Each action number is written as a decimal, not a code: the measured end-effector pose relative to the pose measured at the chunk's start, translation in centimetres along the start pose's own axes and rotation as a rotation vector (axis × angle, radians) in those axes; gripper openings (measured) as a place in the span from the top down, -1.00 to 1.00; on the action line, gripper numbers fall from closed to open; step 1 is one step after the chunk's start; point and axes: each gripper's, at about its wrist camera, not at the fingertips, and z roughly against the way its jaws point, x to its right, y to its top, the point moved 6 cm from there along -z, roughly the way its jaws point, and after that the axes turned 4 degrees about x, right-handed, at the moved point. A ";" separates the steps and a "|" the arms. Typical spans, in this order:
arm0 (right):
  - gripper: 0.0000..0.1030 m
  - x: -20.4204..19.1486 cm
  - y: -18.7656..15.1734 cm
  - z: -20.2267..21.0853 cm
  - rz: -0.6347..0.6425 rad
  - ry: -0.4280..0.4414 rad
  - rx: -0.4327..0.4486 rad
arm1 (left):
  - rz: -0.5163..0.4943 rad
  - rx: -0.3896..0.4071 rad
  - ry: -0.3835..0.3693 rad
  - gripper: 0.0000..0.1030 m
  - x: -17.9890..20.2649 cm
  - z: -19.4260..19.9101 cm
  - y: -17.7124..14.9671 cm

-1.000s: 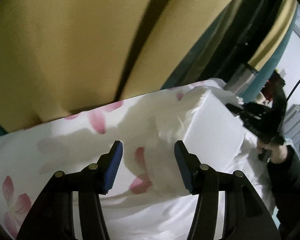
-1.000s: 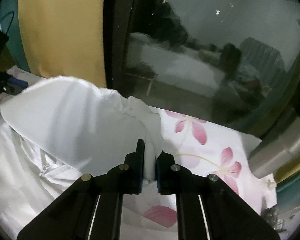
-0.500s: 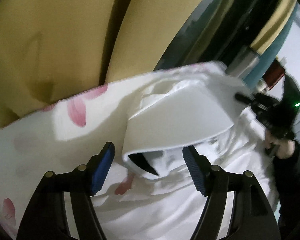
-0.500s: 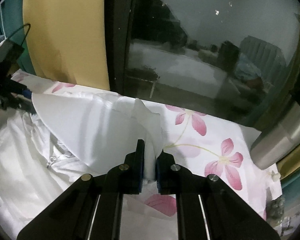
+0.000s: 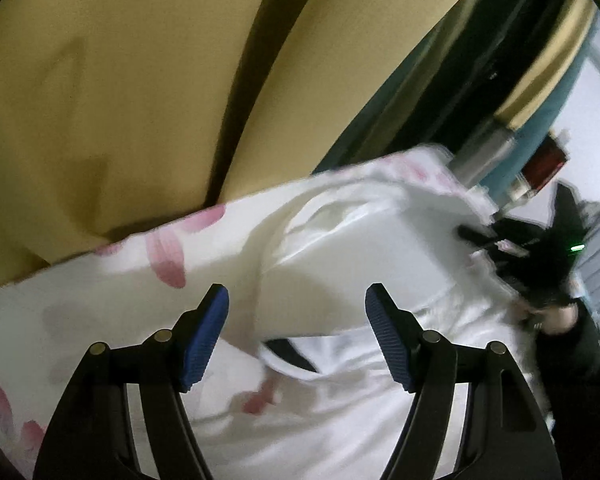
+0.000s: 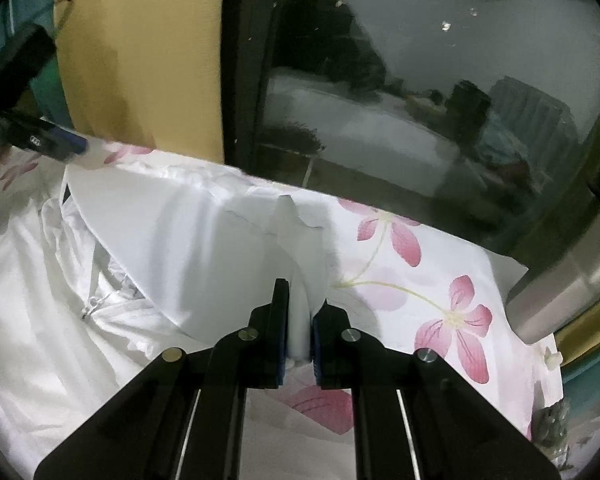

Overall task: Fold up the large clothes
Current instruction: 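Grasp the hem with the left gripper while the right gripper folds it toward the collar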

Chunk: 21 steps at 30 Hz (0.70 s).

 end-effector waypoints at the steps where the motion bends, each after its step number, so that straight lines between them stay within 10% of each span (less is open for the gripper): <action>1: 0.81 0.0 -0.2 -0.1 0.006 0.003 -0.007 | -0.004 -0.024 0.025 -0.44 -0.2 -1.0 -0.3; 5: 0.74 0.4 -0.6 -0.5 -0.014 0.065 -0.049 | -0.051 -0.034 0.025 -0.43 0.0 -2.3 -0.8; 12: -0.15 1.7 -1.0 -3.0 -0.209 0.456 -0.199 | -0.157 -0.054 0.031 0.61 1.2 -2.7 -0.3; 14: -0.10 2.3 -0.7 -3.7 -0.255 0.483 -0.220 | -0.200 -0.022 0.057 0.69 1.8 -2.5 0.3; 16: 0.67 2.2 -0.3 -4.1 -0.223 0.434 -0.212 | -0.227 0.033 0.085 0.73 2.1 -1.7 0.9; 21: 0.78 -0.5 1.4 -2.2 0.013 0.196 -0.133 | -0.334 0.181 0.126 0.74 3.6 1.5 1.9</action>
